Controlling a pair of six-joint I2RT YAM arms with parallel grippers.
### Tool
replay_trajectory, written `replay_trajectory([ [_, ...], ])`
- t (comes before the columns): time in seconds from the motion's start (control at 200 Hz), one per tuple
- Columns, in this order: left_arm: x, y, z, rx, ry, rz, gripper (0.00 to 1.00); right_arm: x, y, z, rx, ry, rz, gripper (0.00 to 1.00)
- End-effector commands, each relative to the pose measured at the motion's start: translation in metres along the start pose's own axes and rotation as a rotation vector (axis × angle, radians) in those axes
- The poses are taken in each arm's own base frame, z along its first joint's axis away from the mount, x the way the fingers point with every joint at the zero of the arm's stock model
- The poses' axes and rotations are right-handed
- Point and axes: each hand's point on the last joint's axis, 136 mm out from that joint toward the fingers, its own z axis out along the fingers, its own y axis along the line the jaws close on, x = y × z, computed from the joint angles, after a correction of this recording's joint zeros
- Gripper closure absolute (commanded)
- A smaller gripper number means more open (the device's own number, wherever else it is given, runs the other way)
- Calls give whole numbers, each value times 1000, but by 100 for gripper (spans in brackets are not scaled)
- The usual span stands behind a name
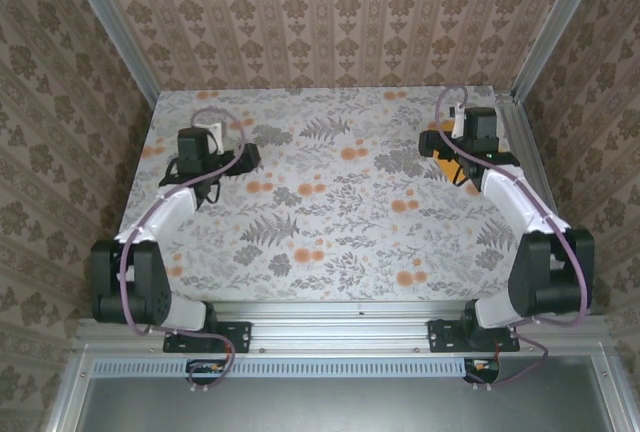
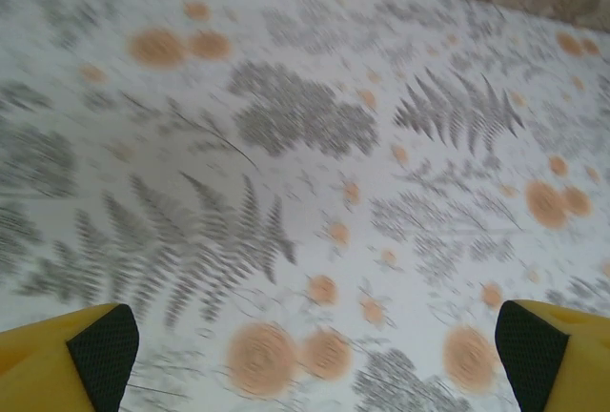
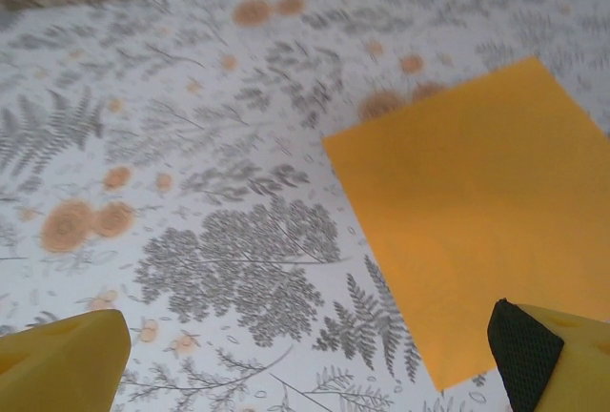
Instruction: Fold a paper plane with a square sheet of paper (pick it up from the middle)
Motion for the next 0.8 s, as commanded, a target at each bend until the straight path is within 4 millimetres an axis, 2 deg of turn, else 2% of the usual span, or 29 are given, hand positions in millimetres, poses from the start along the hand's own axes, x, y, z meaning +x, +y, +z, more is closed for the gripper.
replay_trajectory([
  [0.0, 7, -30, 3, 114, 94, -82, 0, 19, -26, 8, 116, 139, 108, 0],
  [0.165, 12, -57, 20, 178, 154, -76, 0, 25, -41, 35, 191, 216, 206, 0],
  [0.405, 20, -82, 35, 224, 196, -64, 0, 36, -73, 69, 301, 309, 305, 0],
  [0.575, 24, -92, 43, 239, 229, -58, 0, 44, -80, 93, 321, 384, 350, 0],
  [0.8, 32, -105, 44, 282, 264, -58, 0, 50, -78, 118, 302, 452, 392, 0],
])
